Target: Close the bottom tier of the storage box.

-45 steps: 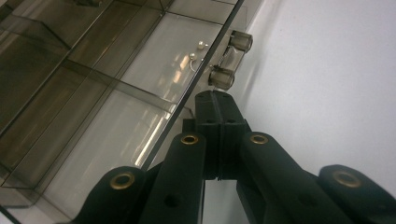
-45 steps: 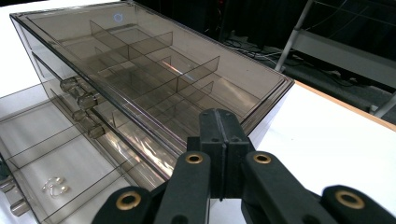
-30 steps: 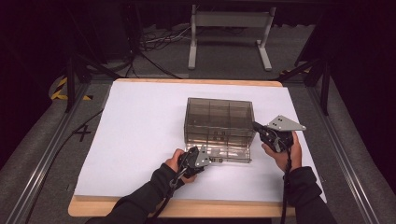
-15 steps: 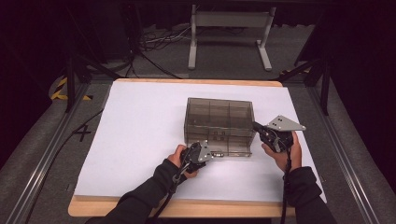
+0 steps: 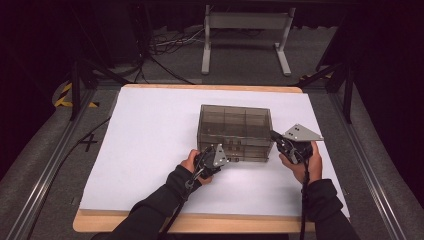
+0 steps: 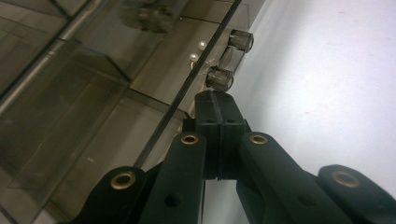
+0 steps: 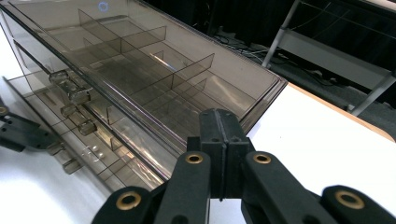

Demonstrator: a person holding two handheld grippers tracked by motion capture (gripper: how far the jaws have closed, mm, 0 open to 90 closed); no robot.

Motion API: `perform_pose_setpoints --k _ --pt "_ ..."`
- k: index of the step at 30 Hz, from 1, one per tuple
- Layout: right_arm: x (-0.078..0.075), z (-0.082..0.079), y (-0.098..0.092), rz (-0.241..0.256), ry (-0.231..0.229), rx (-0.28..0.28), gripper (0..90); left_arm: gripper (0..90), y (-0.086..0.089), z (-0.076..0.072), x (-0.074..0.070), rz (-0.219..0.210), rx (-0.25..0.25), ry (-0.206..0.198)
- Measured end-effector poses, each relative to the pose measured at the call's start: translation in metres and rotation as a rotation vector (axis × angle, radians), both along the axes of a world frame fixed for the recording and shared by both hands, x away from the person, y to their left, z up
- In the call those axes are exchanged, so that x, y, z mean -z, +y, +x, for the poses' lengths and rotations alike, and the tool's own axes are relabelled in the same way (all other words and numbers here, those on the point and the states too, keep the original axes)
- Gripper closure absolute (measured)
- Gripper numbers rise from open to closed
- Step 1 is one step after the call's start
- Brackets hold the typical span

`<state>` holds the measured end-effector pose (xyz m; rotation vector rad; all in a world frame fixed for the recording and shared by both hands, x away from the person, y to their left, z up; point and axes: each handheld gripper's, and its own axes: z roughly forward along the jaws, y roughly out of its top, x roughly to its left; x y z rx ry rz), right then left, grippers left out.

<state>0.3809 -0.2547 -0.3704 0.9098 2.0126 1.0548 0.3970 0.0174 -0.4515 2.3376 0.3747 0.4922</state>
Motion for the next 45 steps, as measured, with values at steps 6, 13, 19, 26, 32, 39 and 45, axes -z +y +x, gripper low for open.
perform_pose_setpoints --k 6,13,19,26,32,39,45 --pt "0.000 0.000 -0.001 0.007 0.002 -0.001 90.0 90.0 -0.001 0.004 0.000 -0.003 -0.017 -0.005" --pt "0.000 0.001 -0.001 0.013 0.003 -0.001 90.0 90.0 -0.001 0.009 0.000 -0.001 -0.020 -0.008" --pt "0.001 0.001 -0.002 0.022 0.004 -0.004 90.0 90.0 -0.002 0.012 -0.001 -0.012 -0.020 -0.024" --pt "0.001 0.000 -0.001 0.016 0.003 0.003 90.0 90.0 -0.003 0.013 -0.002 -0.004 -0.025 -0.030" --pt "0.000 -0.001 -0.001 0.012 0.003 -0.001 90.0 90.0 -0.003 0.014 -0.002 0.003 -0.026 -0.038" --pt "0.000 -0.002 0.000 0.005 -0.001 0.003 90.0 90.0 -0.003 0.013 -0.002 -0.003 -0.029 -0.035" --pt "0.000 -0.004 0.004 -0.032 -0.014 0.017 90.0 90.0 -0.003 0.012 -0.003 -0.005 -0.025 -0.035"
